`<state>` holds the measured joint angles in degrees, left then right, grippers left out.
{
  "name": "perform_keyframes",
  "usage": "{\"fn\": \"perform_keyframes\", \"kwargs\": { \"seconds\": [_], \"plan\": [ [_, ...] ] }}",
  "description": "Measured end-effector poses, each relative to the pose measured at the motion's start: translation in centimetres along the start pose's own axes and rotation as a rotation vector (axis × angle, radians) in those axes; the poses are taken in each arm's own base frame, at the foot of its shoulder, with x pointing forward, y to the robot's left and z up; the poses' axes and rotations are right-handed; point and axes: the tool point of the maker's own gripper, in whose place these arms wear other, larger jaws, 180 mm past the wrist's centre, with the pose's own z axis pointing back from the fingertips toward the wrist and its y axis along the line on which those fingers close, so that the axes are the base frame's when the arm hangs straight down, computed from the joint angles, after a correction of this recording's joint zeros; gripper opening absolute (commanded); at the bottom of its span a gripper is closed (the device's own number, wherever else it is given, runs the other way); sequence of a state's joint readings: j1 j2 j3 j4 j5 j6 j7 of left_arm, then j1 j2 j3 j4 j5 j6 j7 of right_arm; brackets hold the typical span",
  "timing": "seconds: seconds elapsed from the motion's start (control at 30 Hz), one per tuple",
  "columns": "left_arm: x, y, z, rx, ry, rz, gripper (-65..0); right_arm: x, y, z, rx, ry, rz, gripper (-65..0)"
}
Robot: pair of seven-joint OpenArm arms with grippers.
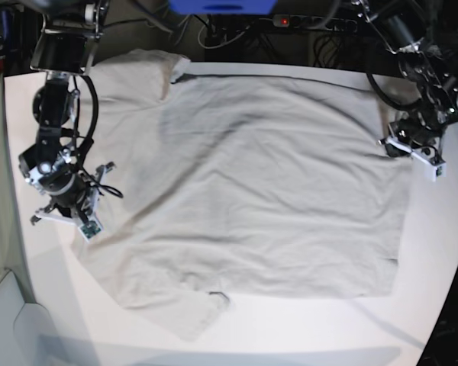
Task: Layout the t-shirt on the table in an organized manner, then fold the t-shirt properly
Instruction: 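Drag the shirt corner with the right gripper away from the left gripper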
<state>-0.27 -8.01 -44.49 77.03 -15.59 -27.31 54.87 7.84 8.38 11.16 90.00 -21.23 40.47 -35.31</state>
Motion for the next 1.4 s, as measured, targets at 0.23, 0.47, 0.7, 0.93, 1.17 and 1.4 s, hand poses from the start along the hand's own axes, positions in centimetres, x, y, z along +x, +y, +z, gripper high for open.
{"fn": "perform_keyframes", "kwargs": {
  "seconds": [0.23, 0.47, 0.7, 0.93, 1.17, 1.4],
  "plan": [
    [1.7, 2.0, -1.0, -0.003, -0.047, 0.032, -50.2, -1.9, -1.4, 0.2, -0.027, 0.04, -0.018, -65.0],
    [0.3, 2.2, 1.1, 0.063, 0.05, -0.039, -50.2, -3.6, 1.0, -1.3, 0.048, 0.088, -0.05, -65.0],
    [-2.6, 1.9, 3.7, 0.022, 0.07, -0.032, -50.2, -5.3, 3.7, -2.7, 0.126, 0.131, -0.088, -65.0],
    [-3.5, 2.9, 4.3, 0.034, 0.071, -0.001, -50.2, -5.1, 3.5, -4.4, 0.156, 0.112, -0.132, -65.0],
    [-2.6, 5.4, 5.5, 0.085, 0.033, 0.039, -50.2, -4.8, 1.9, -5.3, 0.154, 0.102, -0.142, -65.0],
    [-2.1, 5.3, 6.0, 0.081, 0.023, 0.028, -50.2, -4.2, -1.1, -1.6, 0.018, 0.085, -0.08, -65.0]
  ]
}}
